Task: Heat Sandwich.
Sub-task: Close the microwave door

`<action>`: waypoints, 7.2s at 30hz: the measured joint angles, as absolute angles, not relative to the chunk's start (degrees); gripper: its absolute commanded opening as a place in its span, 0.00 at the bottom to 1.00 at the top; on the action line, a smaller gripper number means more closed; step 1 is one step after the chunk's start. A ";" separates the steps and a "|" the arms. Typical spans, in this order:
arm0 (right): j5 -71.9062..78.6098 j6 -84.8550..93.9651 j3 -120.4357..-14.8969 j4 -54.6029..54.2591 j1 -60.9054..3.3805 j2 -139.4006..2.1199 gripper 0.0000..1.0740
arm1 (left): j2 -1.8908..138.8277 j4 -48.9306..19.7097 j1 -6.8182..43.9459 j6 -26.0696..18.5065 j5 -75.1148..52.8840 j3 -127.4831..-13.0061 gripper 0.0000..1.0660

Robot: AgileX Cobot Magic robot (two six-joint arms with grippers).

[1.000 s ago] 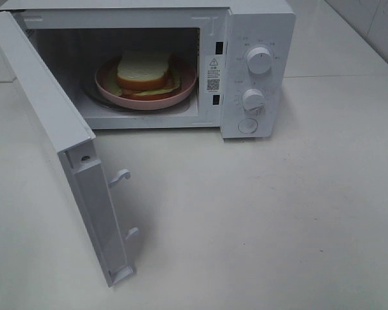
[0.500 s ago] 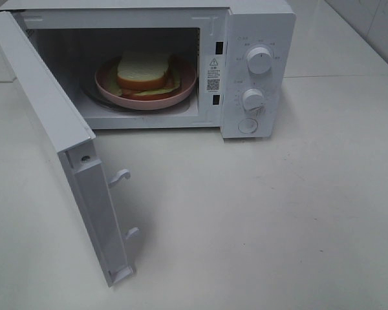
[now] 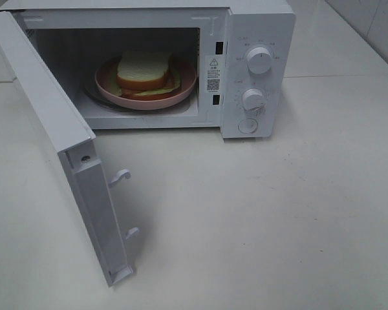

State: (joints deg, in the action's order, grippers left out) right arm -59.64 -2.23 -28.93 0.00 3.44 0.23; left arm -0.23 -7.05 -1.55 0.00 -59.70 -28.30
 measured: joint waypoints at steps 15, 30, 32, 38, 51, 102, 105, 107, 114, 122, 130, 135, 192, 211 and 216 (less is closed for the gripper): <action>-59.64 -2.23 -28.93 0.00 3.44 0.23 0.46 | -0.23 -7.05 -1.55 0.00 -59.70 -28.30 0.71; -59.64 -2.23 -28.93 -0.34 3.44 0.23 0.46 | -0.23 -12.20 -1.55 -5.56 -55.75 -29.05 0.71; -59.64 -2.23 -28.93 0.00 3.44 0.23 0.46 | -0.17 -12.26 -1.55 -5.96 -52.43 -29.05 0.71; -59.64 -2.23 -28.93 -0.34 3.44 0.23 0.46 | 3.61 -11.23 -1.55 -6.19 -43.54 -29.05 0.70; -59.64 -2.23 -28.93 0.00 3.44 0.23 0.46 | 27.44 -5.44 -1.55 -6.19 -25.10 -29.05 0.40; -59.64 -2.23 -28.93 -0.34 3.44 0.23 0.45 | 74.89 19.82 -1.55 17.48 39.30 -18.56 0.00; -59.64 -2.23 -28.93 0.00 3.44 0.23 0.45 | 75.46 19.94 -1.55 17.53 40.62 -18.56 0.00; -59.64 -2.23 -28.93 -0.34 3.44 0.23 0.45 | 76.15 19.94 -1.49 17.53 42.06 -18.45 0.00; -59.64 -2.23 -28.93 -0.34 3.44 0.23 0.45 | 76.38 19.88 3.50 16.67 42.91 -18.45 0.00; -59.64 -2.23 -28.93 -0.34 3.44 0.23 0.45 | 76.38 11.46 11.75 10.08 43.03 -18.45 0.00; -59.64 -2.23 -28.93 0.00 3.44 0.23 0.45 | 79.01 -4.18 20.74 0.40 43.32 -18.79 0.00; -59.64 -2.23 -28.93 -0.34 3.44 0.23 0.45 | 85.43 -13.46 28.53 -4.93 47.04 -21.31 0.00; -59.64 -2.23 -28.93 -0.34 3.44 0.23 0.45 | 122.84 -62.68 54.66 -40.22 56.38 -74.14 0.00; -59.64 -2.23 -28.93 -0.34 3.44 0.23 0.45 | 123.30 -60.68 49.96 -38.45 52.65 -74.48 0.00; -59.64 -2.23 -28.93 -0.34 3.44 0.23 0.45 | 122.78 -59.76 48.99 -37.24 50.13 -74.08 0.00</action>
State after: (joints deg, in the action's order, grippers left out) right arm -59.64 -2.23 -28.93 -0.34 3.44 0.23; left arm 122.78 -59.76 48.99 -37.24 50.13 -74.08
